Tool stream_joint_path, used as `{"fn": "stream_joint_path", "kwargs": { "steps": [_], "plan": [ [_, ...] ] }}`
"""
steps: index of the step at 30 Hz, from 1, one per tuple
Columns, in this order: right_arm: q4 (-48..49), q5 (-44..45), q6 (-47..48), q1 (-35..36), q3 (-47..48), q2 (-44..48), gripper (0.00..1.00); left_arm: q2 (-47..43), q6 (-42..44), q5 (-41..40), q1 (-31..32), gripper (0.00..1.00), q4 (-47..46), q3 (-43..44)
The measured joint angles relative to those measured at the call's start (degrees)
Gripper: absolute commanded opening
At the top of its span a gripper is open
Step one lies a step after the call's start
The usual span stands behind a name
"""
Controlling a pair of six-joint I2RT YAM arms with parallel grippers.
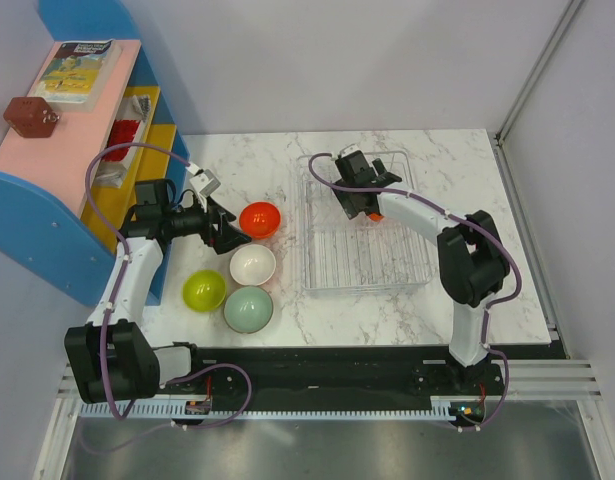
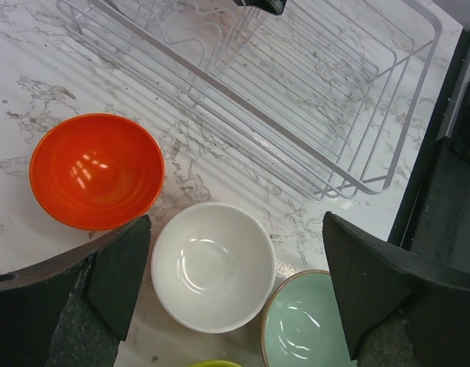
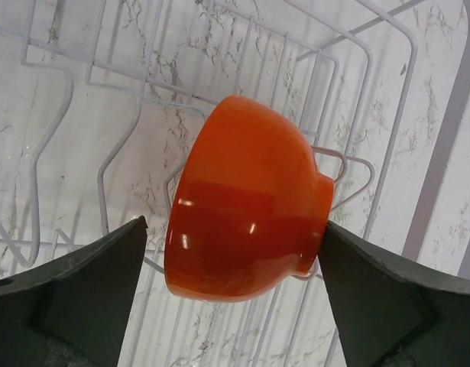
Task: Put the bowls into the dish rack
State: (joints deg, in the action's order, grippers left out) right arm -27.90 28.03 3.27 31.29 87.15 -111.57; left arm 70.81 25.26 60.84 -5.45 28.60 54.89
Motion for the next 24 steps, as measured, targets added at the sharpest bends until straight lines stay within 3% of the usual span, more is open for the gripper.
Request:
{"fn": "stream_joint_path", "kwargs": {
  "steps": [10,24],
  "plan": [
    [-1.3,-0.8,0.0,0.1,0.2,1.3,0.98,3.2,-0.1,-2.6,0.0,1.0,-1.2,0.4],
    [-1.8,-4.5,0.5,0.3,1.1,10.2,0.98,25.6,-3.0,-18.1,1.3,1.0,-6.4,9.7]
  ]
}}
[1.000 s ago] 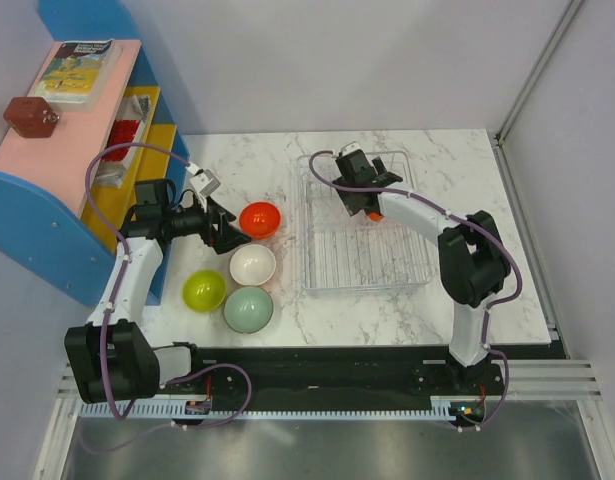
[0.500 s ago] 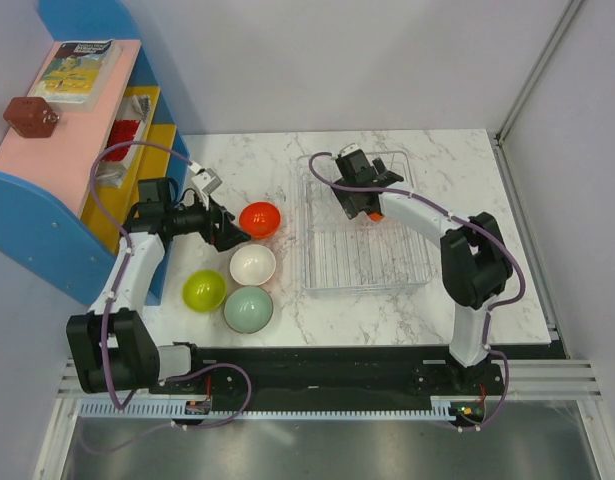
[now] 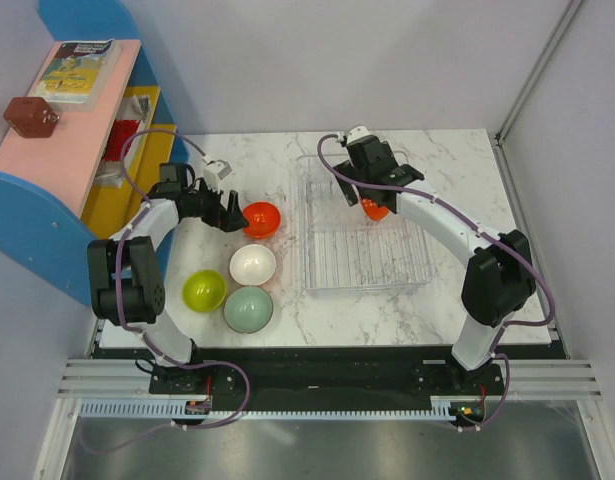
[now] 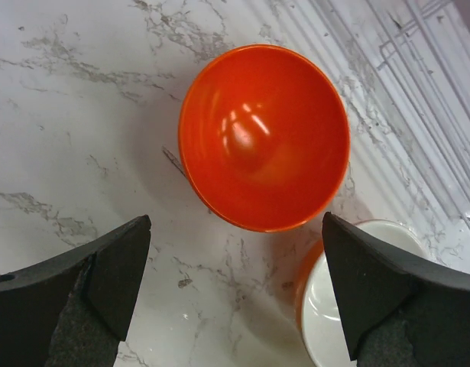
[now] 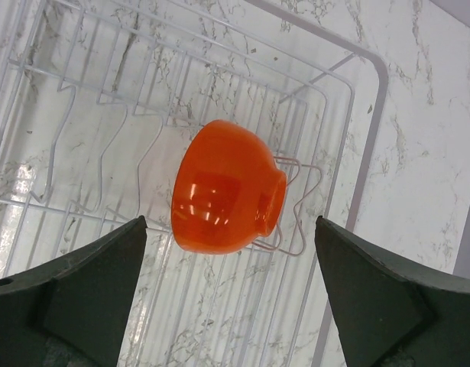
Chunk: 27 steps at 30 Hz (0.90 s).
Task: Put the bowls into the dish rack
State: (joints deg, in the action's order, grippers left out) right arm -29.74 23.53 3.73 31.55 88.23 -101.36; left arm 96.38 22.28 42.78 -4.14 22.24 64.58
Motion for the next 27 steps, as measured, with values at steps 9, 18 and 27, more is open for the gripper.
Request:
{"fn": "stream_joint_path", "kwargs": {
  "steps": [9,18,27],
  "plan": [
    [-0.1,-2.0,0.0,-0.4,0.0,0.5,0.98,8.0,-1.4,-8.2,4.4,1.0,-1.5,6.4],
    [-0.1,-3.5,-0.2,-1.0,0.0,2.0,0.98,11.4,-2.0,-13.8,8.6,0.69,-2.1,7.8],
    [-0.1,-4.6,-0.8,-1.5,0.0,2.8,0.98,12.1,-3.2,-15.5,8.6,0.25,-2.3,7.8]
  ]
}}
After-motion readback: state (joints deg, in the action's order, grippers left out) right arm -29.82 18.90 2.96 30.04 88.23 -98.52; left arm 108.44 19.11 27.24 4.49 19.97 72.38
